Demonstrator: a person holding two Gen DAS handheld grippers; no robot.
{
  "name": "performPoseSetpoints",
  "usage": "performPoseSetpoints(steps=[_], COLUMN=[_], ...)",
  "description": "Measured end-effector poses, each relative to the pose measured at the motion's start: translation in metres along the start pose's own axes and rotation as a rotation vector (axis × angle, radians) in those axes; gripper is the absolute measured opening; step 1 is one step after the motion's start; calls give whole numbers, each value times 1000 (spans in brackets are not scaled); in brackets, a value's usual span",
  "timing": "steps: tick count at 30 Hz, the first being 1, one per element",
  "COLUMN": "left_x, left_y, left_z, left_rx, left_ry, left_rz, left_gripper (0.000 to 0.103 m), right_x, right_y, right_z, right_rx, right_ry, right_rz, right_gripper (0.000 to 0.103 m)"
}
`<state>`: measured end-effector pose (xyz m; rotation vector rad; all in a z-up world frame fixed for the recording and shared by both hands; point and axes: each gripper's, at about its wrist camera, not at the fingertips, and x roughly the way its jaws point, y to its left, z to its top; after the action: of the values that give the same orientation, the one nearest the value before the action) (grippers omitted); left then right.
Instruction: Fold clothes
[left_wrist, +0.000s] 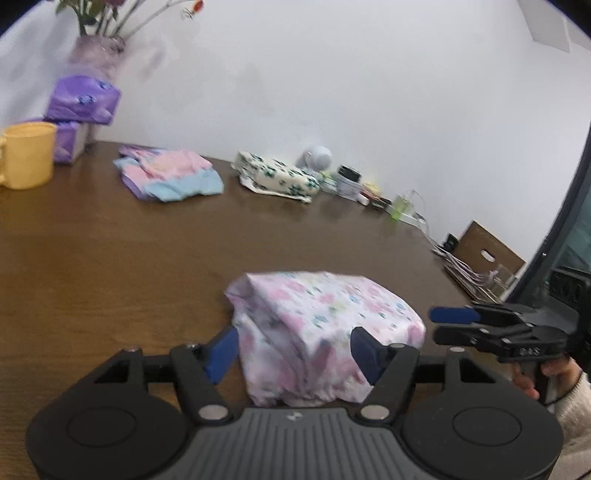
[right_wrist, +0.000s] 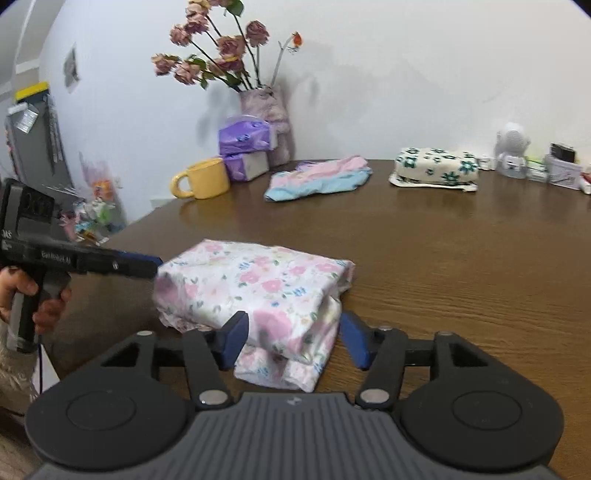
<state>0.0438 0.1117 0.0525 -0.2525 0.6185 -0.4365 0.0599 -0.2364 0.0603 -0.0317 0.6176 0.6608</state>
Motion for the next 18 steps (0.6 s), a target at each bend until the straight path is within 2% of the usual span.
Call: performPoseSetpoints(steps=[2, 4, 10, 14, 18], left_x=[0, 2, 21, 36, 59], left_y=[2, 0, -28, -62, -100], left_z=[0, -4, -15, -19, -22], left_rx=[22, 55, 182, 256, 307], left_ry=[14, 47, 90, 101, 106], left_rz=[14, -31, -117, -185, -238], left_gripper=[56, 51, 46, 40, 40], right_x=[-1, -1, -4, -12, -22], right_y=[1, 1, -9, -17, -34], right_z=[-5, -10, -13, -14, -19], right_rx=[0, 0, 53, 60, 97], right_ry=[18, 37, 22, -3, -26], right_rz=[-20, -40, -81, -126, -190], right_gripper=[56, 56, 57, 57, 57])
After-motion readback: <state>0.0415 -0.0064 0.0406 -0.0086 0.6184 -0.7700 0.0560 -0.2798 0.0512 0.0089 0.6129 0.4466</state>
